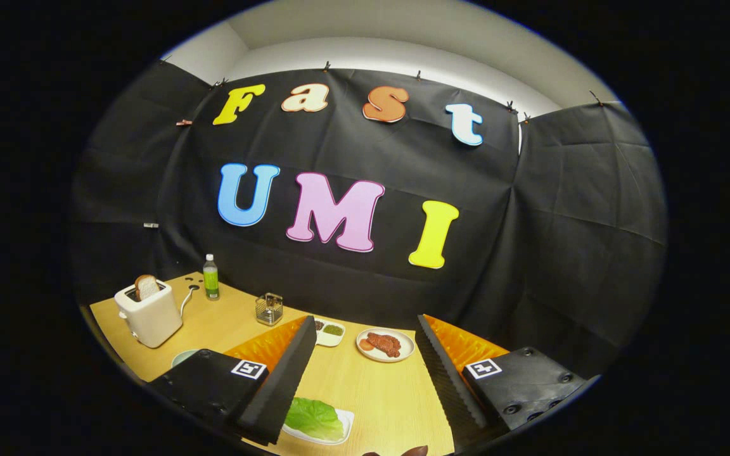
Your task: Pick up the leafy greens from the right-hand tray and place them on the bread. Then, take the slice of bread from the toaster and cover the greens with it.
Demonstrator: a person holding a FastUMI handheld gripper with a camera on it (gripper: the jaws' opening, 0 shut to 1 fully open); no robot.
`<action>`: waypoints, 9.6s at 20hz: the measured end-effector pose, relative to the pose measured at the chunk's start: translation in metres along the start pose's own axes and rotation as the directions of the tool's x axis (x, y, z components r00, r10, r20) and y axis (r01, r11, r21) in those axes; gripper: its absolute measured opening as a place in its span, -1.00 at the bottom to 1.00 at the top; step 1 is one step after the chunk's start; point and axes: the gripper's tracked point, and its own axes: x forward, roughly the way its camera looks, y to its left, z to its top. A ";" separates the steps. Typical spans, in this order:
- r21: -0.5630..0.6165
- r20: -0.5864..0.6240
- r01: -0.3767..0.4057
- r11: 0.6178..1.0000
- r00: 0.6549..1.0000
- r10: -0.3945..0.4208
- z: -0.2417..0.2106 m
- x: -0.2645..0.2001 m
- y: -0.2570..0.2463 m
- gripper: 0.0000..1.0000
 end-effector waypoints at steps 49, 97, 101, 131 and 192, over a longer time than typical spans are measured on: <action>0.191 -0.641 -0.334 0.923 0.669 0.375 -0.268 0.054 0.110 -0.88; 0.027 -0.080 -0.617 0.787 0.783 0.616 0.036 0.066 0.390 0.69; 0.047 -0.055 -0.641 0.766 0.764 0.643 0.064 0.060 0.432 0.76; 0.319 -0.417 -0.418 0.850 0.744 0.522 -0.074 0.168 0.597 -0.06; 0.492 -0.583 0.083 0.867 0.771 0.258 -0.281 0.097 0.320 0.51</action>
